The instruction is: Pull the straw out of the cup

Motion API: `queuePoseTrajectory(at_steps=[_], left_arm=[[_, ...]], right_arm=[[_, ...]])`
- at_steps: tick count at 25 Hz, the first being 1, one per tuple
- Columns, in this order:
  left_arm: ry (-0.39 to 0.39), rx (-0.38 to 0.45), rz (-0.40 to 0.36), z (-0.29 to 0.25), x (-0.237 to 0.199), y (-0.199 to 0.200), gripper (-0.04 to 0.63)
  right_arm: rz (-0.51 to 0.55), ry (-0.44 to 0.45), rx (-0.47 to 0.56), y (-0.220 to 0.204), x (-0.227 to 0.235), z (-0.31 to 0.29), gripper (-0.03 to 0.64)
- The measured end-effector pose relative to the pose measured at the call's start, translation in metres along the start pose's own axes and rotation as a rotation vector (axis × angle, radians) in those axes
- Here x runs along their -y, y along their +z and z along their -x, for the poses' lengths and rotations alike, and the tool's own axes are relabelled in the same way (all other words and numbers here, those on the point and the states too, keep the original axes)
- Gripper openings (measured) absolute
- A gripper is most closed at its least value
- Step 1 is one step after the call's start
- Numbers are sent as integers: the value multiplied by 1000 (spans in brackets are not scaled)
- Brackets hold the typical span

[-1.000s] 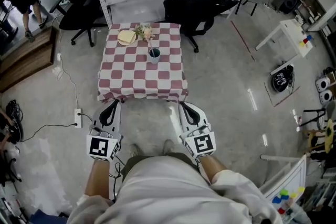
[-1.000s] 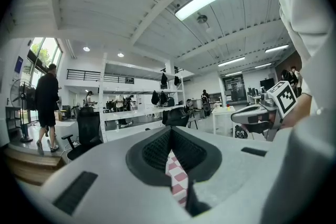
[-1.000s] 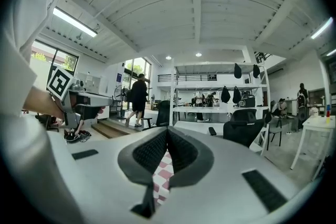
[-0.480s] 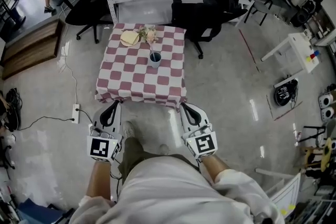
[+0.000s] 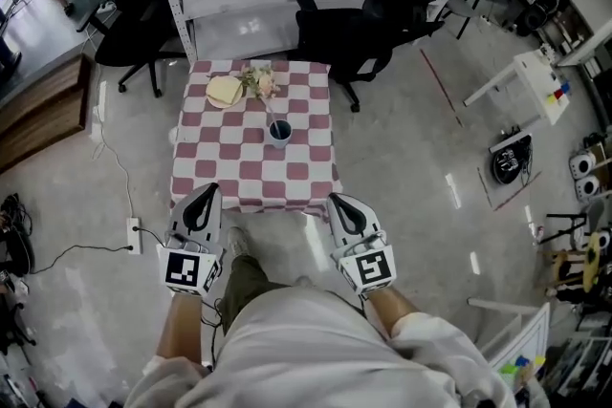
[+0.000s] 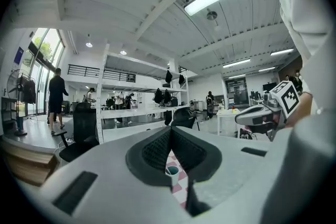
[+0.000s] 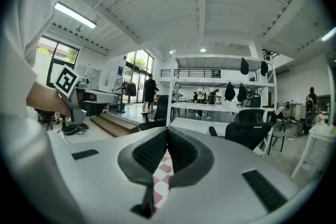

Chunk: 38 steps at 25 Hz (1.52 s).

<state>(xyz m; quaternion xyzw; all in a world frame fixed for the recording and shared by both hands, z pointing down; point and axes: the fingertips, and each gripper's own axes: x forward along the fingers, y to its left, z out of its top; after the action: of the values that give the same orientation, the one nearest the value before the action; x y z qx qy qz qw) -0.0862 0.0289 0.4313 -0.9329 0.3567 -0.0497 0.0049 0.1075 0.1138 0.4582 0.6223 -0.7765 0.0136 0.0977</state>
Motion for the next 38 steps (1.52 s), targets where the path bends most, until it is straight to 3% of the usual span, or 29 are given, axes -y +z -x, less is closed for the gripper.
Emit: queuePoseTrajectory(at_steps=[13,19,26,34,38], left_arm=[[-135,-12,-15,-59,-114,8,3],[-105,-22,-3,-78,-132,4,3],[-11,-25,19,-92,-128,8,3],[28,-34,8,-105,-113,12,3],[48,-47,5,-106,-110,12,3]], right_arm=[[-10,-105,0,39,-13,-129,3],[-8,-66,-9,35,-7,-161,5],[3,33,-35,20,19,-173,5],[13,131,-56,3,34,-179,100],[6,178,-80,-6,35,-182,178]])
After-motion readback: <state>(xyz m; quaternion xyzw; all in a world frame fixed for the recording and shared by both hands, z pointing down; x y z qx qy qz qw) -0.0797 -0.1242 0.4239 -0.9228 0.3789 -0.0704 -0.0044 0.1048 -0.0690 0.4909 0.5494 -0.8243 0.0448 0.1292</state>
